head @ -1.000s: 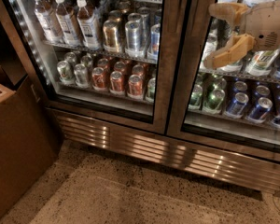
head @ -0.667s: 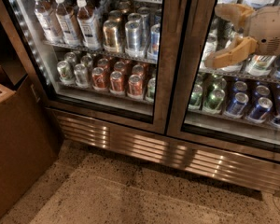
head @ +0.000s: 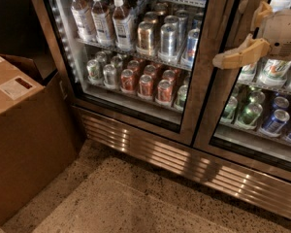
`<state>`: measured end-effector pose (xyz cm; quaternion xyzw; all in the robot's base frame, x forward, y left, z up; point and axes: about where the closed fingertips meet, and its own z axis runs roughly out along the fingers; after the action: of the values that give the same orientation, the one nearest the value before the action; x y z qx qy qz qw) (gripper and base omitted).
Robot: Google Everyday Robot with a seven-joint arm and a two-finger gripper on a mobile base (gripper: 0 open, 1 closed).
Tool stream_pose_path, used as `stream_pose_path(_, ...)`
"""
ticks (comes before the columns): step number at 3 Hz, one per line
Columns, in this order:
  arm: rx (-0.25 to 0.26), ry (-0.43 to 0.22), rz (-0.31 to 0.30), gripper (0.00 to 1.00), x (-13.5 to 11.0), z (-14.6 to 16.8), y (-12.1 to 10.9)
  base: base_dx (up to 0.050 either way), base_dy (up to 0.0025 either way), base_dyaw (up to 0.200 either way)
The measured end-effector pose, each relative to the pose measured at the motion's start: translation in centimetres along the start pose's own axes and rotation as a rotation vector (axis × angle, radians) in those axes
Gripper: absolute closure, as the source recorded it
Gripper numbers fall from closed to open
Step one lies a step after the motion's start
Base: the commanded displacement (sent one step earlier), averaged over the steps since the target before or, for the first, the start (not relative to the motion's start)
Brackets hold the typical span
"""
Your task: Open right fridge door
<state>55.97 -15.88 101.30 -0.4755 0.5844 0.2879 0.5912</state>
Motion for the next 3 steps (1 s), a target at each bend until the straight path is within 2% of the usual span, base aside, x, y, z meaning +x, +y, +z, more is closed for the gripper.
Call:
stream_pose_path(1, 0.0, 0.0, 0.0, 0.0, 0.0, 0.0, 0.0, 0.0, 0.0, 0.0)
stream_pose_path(2, 0.0, 0.0, 0.0, 0.19, 0.3, -1.0, -0.5, 0.0, 0.0, 0.0)
stream_pose_path(3, 0.0, 0.0, 0.0, 0.42, 0.4, -1.3, -0.7, 0.0, 0.0, 0.0)
